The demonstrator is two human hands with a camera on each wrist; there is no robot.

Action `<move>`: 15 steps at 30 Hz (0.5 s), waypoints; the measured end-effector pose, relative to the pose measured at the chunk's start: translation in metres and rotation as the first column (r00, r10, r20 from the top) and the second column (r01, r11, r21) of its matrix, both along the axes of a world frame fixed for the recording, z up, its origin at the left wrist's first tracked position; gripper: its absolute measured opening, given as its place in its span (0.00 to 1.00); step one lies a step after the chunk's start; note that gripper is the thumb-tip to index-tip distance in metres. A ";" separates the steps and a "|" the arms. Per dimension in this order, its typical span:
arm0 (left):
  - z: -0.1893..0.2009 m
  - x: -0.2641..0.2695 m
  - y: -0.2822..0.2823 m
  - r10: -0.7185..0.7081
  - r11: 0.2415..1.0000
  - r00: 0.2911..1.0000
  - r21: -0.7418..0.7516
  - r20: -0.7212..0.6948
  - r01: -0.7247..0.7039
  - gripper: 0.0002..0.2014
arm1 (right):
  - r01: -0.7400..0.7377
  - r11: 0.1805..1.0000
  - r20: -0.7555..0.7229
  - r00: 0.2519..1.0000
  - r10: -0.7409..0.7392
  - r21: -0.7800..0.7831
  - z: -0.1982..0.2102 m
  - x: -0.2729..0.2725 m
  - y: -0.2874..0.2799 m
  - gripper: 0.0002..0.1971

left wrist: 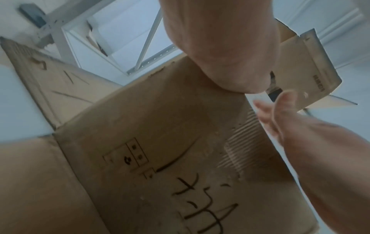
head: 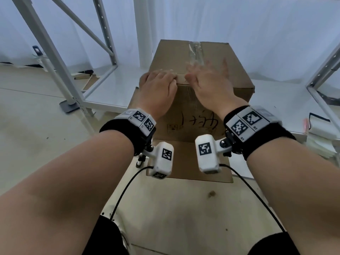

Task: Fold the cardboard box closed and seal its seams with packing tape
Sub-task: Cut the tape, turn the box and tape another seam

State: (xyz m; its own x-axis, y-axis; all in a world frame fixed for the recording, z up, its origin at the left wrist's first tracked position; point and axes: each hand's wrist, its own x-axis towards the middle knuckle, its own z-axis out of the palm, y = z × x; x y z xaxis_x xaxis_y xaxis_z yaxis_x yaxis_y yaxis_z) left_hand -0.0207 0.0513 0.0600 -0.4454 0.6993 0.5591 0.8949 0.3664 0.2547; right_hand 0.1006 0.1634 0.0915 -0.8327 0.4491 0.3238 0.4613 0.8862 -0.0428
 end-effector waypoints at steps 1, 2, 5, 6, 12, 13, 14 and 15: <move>-0.001 -0.001 -0.001 -0.006 1.000 1.000 0.003 -0.019 0.006 0.20 | 0.000 1.000 0.016 1.000 0.000 0.000 -0.005 0.001 0.002 0.32; -0.002 -0.002 -0.002 -0.016 1.000 0.999 0.006 -0.034 0.016 0.20 | 0.003 1.000 0.019 1.000 -0.003 0.019 -0.010 0.002 0.003 0.33; -0.004 -0.003 -0.001 -0.013 1.000 0.999 0.018 -0.051 0.014 0.18 | 0.010 0.992 -0.019 1.000 -0.008 0.123 -0.020 0.004 0.003 0.31; -0.004 -0.001 -0.001 -0.006 1.000 0.998 0.021 -0.058 0.007 0.18 | 0.007 0.987 -0.047 0.999 0.001 0.163 -0.024 0.004 0.003 0.30; -0.004 0.000 -0.004 -0.015 1.000 0.998 -0.001 -0.066 0.015 0.18 | 0.001 0.958 -0.149 0.988 0.043 0.286 -0.061 0.015 0.002 0.33; -0.003 0.001 -0.004 -0.016 1.000 0.998 -0.003 -0.064 0.016 0.18 | -0.013 0.957 -0.137 0.989 0.055 0.289 -0.062 0.016 0.003 0.35; -0.003 0.001 -0.005 -0.017 1.000 0.998 -0.005 -0.062 0.017 0.18 | -0.033 0.960 -0.125 0.990 0.071 0.279 -0.059 0.017 0.004 0.36; -0.004 0.002 -0.005 -0.017 1.000 0.998 -0.008 -0.059 0.017 0.18 | -0.048 0.966 -0.131 0.988 0.084 0.255 -0.054 0.019 0.004 0.34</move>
